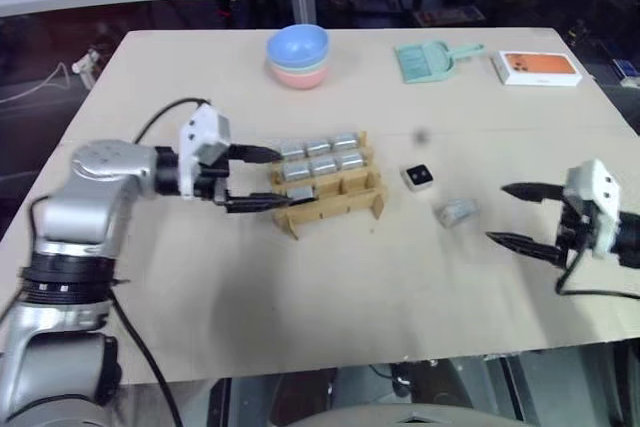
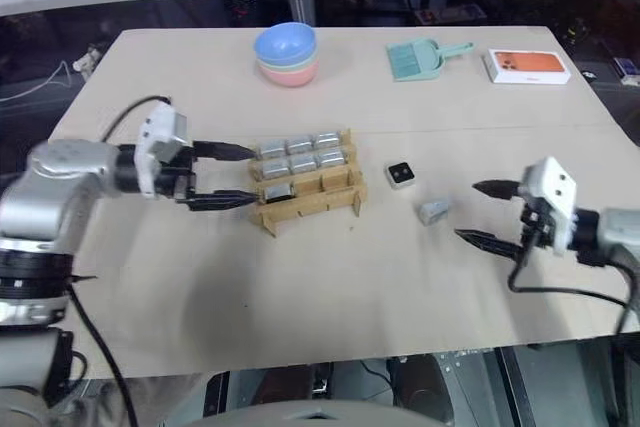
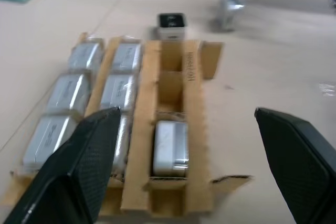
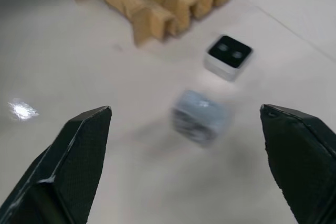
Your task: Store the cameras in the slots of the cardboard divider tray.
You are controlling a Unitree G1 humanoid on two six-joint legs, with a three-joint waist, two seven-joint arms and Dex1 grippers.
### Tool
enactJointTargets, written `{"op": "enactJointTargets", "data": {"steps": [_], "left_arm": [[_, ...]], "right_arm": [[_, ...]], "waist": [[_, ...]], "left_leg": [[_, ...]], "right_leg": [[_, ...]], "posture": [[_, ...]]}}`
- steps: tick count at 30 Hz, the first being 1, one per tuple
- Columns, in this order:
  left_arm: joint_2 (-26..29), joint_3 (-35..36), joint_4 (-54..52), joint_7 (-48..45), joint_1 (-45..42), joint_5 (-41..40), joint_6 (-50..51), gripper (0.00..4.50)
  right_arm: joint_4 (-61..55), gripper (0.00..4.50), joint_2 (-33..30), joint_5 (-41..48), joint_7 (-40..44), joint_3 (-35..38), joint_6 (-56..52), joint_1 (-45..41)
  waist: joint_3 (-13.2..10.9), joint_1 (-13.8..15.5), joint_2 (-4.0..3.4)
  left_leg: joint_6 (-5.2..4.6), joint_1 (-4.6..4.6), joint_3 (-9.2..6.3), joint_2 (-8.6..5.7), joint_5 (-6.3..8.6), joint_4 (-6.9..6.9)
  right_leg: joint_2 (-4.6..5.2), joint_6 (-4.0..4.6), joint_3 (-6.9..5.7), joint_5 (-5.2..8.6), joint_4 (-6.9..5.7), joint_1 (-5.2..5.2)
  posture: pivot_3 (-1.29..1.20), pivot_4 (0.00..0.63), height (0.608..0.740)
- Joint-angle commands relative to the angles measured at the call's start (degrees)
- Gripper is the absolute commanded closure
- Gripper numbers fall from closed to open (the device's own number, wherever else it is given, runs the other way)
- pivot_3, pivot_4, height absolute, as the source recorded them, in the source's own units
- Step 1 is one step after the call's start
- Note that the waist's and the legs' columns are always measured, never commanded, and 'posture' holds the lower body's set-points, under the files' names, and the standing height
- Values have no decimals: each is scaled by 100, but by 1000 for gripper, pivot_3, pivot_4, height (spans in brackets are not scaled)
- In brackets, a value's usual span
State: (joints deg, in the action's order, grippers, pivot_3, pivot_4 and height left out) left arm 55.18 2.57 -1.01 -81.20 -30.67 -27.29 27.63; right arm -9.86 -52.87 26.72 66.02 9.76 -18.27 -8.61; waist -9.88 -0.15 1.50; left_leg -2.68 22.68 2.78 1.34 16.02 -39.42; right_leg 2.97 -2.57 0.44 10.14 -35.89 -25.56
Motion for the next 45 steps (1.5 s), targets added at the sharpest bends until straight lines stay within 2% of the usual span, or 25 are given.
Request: {"op": "enactJointTargets", "data": {"steps": [1,3,6,12,20,23,26,27,28,30,32,39,43,45], "left_arm": [[699,216,-538,-462,33,-231,342,289],[1086,286,-664,-644,146,-230,382,289],[1312,425,-836,-655,320,-302,407,289],[1456,936,-1550,-539,1147,-537,519,289],[1450,1392,-1762,-418,1662,-660,510,289],[1410,1492,-1776,-388,1826,-639,427,209],[1353,1572,-1791,-307,1915,-684,397,209],[1336,1587,-1792,-287,1930,-709,392,209],[1328,1588,-1791,-275,1947,-723,386,209],[1290,1592,-1764,-268,2019,-713,315,209],[1240,1629,-1726,-246,2073,-745,275,209],[878,1984,-1412,25,1956,-1025,199,209],[778,2224,-1218,39,1844,-1272,248,209],[743,2264,-1139,55,1802,-1322,220,209]], "right_arm": [[785,0,-151,-713,543,-582,897,-669],[1243,0,-152,-1009,919,-988,1236,-1166],[1871,0,-82,-1476,1280,-1486,1826,-1733],[2875,0,353,-1816,1798,-2036,2440,-2652],[3530,0,570,-1984,2206,-2242,2769,-3204],[3589,824,626,-2018,2274,-2291,2817,-3234],[3578,2137,732,-2038,2263,-2317,2818,-3259],[3582,2784,766,-2038,2261,-2314,2815,-3274],[3599,2983,792,-2045,2267,-2311,2822,-3290],[3661,3701,823,-2071,2289,-2313,2874,-3322],[3717,3860,839,-2082,2310,-2310,2916,-3357],[3710,3861,1241,-1842,2120,-2124,2529,-3990],[3298,3861,1663,-1644,2063,-2200,1808,-4504],[3003,3861,1966,-1765,1785,-2384,1109,-4786]], "waist": [[-1,-32,-2],[-6,-54,-7],[-10,-65,-12],[-14,-64,-14],[-16,-58,-16],[-16,-59,-16],[-16,-59,-16],[-16,-59,-16],[-16,-59,-16],[-17,-59,-17],[-17,-59,-17],[-23,-89,-27],[-23,-74,-28],[-25,-74,-30]], "left_leg": [[0,4,1,0,0,2],[0,7,3,0,0,6],[0,7,6,0,0,7],[1,7,9,2,0,5],[2,6,8,2,-1,5],[2,6,8,2,-1,6],[2,6,8,2,-1,6],[2,6,8,2,-1,5],[2,6,9,2,-1,5],[2,5,8,2,-2,5],[3,4,9,2,-2,5],[3,1,11,3,-2,5],[4,3,7,6,-2,6],[4,5,8,6,-2,6]], "right_leg": [[0,1,1,0,1,-4],[-1,2,-1,-1,4,-7],[-1,6,1,2,4,-10],[-1,17,3,3,2,-10],[0,20,0,0,1,-9],[0,21,0,0,1,-10],[0,20,0,0,1,-10],[0,20,0,0,1,-9],[0,21,0,0,0,-10],[0,21,0,-1,0,-9],[0,21,1,0,-1,-9],[-2,17,5,-4,-5,-10],[-4,12,-1,-7,-4,-10],[-3,12,-1,-8,-3,-11]], "posture": [[0,150,740],[0,150,740],[0,150,740],[0,150,740],[0,150,740],[0,150,740],[0,150,740],[0,150,740],[0,150,740],[0,150,740],[0,150,740],[0,150,740],[0,150,740],[0,150,740]]}}
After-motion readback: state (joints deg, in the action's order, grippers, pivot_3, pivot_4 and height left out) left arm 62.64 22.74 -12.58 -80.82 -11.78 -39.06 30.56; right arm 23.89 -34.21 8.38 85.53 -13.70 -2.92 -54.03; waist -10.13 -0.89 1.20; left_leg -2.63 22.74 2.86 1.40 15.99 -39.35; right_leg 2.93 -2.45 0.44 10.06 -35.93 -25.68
